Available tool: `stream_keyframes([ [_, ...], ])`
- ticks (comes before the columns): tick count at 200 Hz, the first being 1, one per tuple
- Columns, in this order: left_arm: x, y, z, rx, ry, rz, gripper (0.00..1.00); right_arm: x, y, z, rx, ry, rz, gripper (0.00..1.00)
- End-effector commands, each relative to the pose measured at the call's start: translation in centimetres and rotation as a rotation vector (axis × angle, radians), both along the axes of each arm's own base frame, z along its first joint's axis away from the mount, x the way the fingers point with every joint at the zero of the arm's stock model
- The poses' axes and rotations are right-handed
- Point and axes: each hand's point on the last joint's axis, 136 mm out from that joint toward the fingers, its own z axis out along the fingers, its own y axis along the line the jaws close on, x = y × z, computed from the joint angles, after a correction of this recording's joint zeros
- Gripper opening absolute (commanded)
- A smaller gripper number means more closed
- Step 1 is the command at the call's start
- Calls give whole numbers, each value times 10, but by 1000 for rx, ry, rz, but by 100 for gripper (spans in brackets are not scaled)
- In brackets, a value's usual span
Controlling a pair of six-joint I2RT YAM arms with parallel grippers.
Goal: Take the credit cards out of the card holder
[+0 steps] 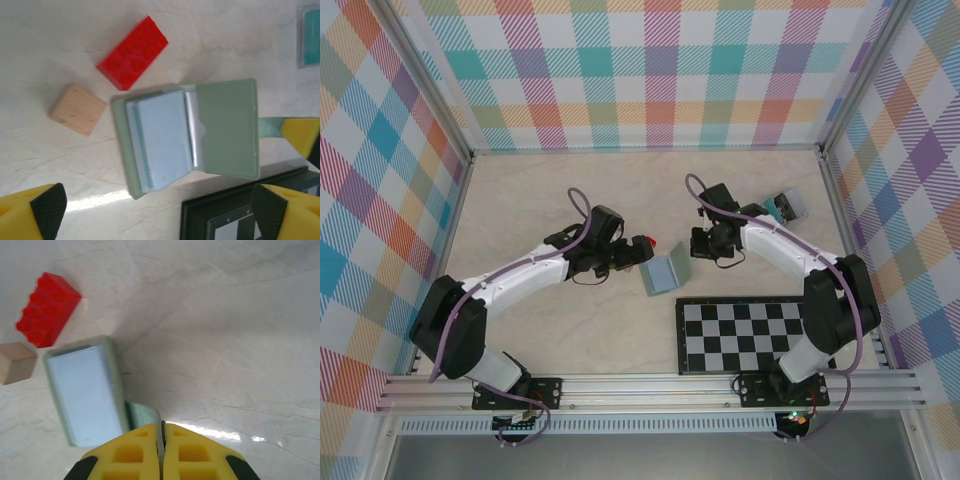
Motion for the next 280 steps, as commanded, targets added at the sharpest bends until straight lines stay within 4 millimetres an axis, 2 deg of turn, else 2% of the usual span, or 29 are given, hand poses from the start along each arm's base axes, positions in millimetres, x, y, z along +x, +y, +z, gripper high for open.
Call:
stream_keyframes([
  [1,-6,-33,-11,-121,47,-67,89,-9,-15,-29,-71,71,-33,2],
  [28,-5,-49,-23,-165,86,-67,62,-14,-20,-47,-95,106,-34,2],
  [39,-3,-48,-30,-155,100,-47,56,-15,-22,-52,-110,120,-33,2],
  [72,0,-36,-49,-65,140,8,54,-15,-23,-65,-128,144,-28,2],
  [106,-3,-35,-61,-46,167,6,56,-14,-20,-72,-116,158,-25,2],
  [142,-3,-34,-71,-22,188,8,50,-12,-15,-74,-103,167,-12,2],
  [188,-3,-42,-80,-38,212,-12,43,-11,-12,-73,-94,171,-1,2],
  [225,-2,-43,-81,-45,215,-11,40,-13,-11,-75,-89,177,5,2],
  [280,-2,-48,-68,-77,185,-39,30,-13,-8,-73,-70,181,11,2],
])
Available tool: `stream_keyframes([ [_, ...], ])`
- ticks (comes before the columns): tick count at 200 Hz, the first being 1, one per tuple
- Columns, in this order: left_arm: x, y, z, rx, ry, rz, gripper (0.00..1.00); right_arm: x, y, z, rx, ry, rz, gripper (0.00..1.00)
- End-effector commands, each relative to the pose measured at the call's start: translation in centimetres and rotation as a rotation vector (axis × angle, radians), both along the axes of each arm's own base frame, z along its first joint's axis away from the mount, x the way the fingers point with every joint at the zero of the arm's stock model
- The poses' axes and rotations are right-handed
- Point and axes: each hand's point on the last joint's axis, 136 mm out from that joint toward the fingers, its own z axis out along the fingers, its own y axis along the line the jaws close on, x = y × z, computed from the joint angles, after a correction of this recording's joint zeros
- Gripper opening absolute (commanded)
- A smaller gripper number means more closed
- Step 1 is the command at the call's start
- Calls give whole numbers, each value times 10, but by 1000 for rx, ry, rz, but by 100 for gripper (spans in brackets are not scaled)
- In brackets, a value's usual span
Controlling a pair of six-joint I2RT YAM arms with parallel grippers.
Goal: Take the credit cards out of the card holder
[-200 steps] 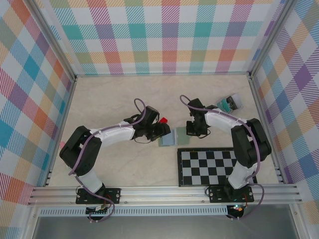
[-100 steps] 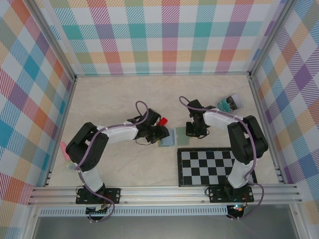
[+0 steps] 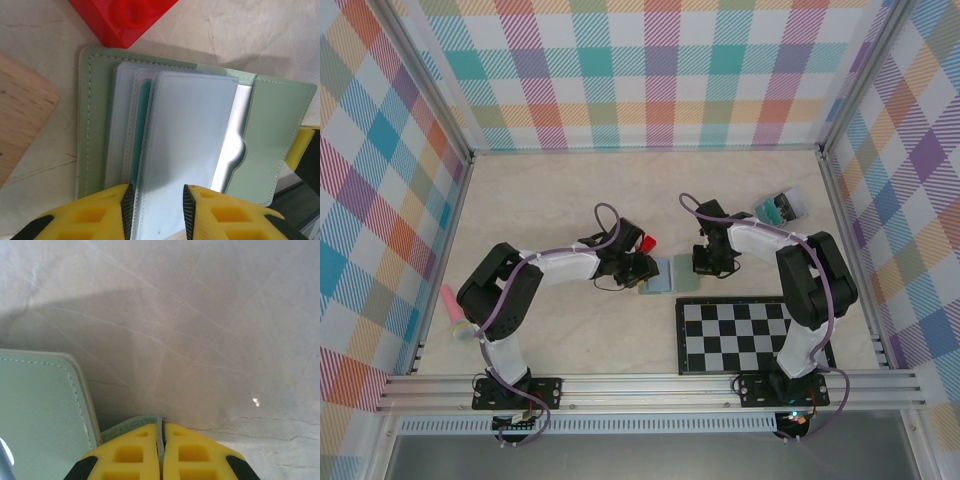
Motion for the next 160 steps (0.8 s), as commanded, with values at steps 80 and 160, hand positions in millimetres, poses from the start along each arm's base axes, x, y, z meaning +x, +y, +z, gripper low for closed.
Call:
stream_keyframes([
  [80,-3,-31,39,-190,-80,-119,29,4,33,11,162,7,88,2],
  [160,-2,-46,43,-242,-82,-144,33,10,25,19,123,-28,44,11],
])
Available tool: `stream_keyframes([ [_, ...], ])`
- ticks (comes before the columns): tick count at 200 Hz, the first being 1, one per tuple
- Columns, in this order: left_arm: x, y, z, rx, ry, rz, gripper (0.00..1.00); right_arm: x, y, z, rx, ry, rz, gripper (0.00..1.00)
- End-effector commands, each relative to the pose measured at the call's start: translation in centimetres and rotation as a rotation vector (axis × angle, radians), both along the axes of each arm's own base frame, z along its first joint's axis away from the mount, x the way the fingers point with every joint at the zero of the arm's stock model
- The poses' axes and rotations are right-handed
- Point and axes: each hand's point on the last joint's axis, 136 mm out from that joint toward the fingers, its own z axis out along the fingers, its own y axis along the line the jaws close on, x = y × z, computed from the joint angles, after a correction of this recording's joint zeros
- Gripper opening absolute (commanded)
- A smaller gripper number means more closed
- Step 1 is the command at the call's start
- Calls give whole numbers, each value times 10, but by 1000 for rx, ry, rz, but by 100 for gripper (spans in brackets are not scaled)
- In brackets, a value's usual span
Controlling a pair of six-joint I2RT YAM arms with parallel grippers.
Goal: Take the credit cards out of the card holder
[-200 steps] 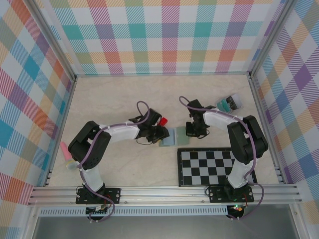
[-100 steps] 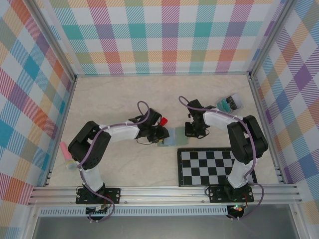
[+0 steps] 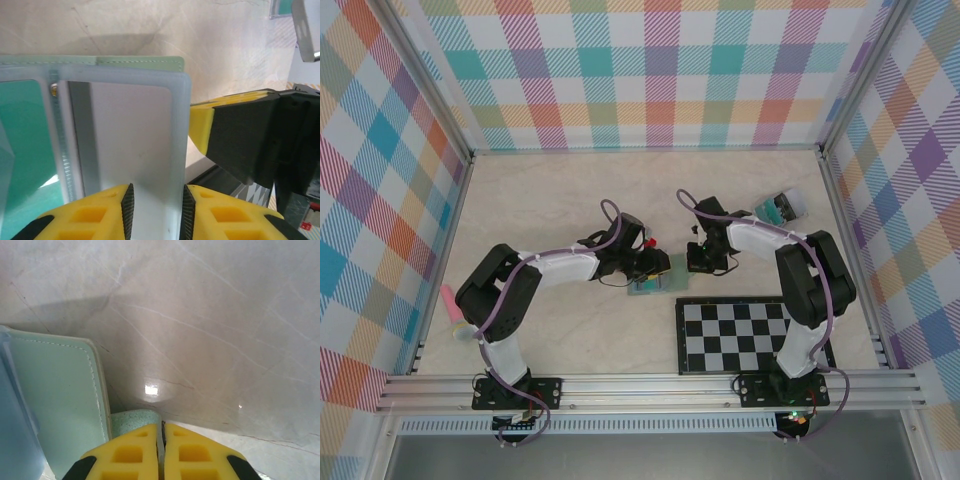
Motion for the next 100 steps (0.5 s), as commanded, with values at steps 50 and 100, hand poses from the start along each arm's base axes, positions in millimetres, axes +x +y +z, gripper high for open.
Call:
stream_keyframes([
  [50,-2,-4,1,6,-9,-16,33,10,-12,27,-44,-93,-57,24],
  [100,5,22,-2,126,-42,75,32,8,-8,52,12,-148,-47,27],
])
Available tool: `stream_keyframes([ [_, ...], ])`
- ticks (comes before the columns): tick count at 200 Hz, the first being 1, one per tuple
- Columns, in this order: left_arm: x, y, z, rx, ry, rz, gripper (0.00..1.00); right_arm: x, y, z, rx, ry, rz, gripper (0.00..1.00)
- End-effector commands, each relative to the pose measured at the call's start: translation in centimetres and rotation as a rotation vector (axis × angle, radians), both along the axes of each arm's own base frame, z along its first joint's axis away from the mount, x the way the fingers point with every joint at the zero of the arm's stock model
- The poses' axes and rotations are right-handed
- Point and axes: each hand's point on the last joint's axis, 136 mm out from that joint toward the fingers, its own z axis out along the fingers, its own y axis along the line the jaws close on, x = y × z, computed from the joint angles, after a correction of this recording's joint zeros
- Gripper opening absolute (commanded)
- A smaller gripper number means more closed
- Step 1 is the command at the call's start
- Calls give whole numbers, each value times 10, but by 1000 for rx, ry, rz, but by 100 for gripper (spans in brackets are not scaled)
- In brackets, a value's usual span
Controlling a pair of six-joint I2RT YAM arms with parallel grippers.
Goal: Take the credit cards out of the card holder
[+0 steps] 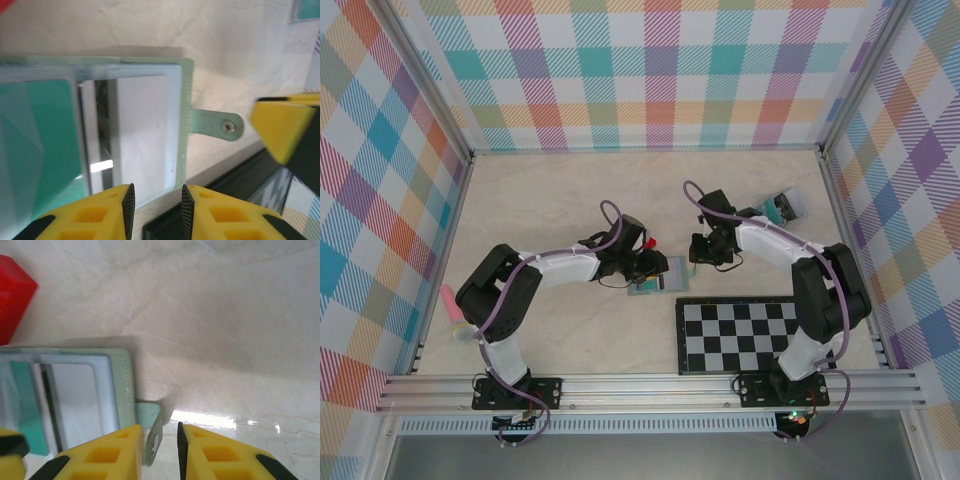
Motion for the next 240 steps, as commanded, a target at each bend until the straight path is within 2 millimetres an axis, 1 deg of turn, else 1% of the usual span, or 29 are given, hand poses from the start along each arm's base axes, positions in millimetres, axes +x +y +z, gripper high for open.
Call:
stream_keyframes([
  [1,4,12,9,57,-45,40,32,-6,2,11,30,-11,9,27],
  [39,8,23,10,87,-57,81,30,-12,26,19,150,2,51,27],
  [67,9,23,8,85,-45,89,30,-17,43,13,149,26,103,27],
  [90,7,22,0,89,-18,87,29,-22,54,6,122,47,155,27],
  [109,6,22,-6,94,0,90,28,-24,57,-2,97,70,165,25],
  [150,7,17,-11,91,18,83,26,-23,56,-22,62,127,150,21],
  [173,9,17,-14,100,26,84,25,-22,54,-32,40,150,139,20],
  [240,9,16,-30,107,67,84,25,-23,53,-43,21,176,139,20],
])
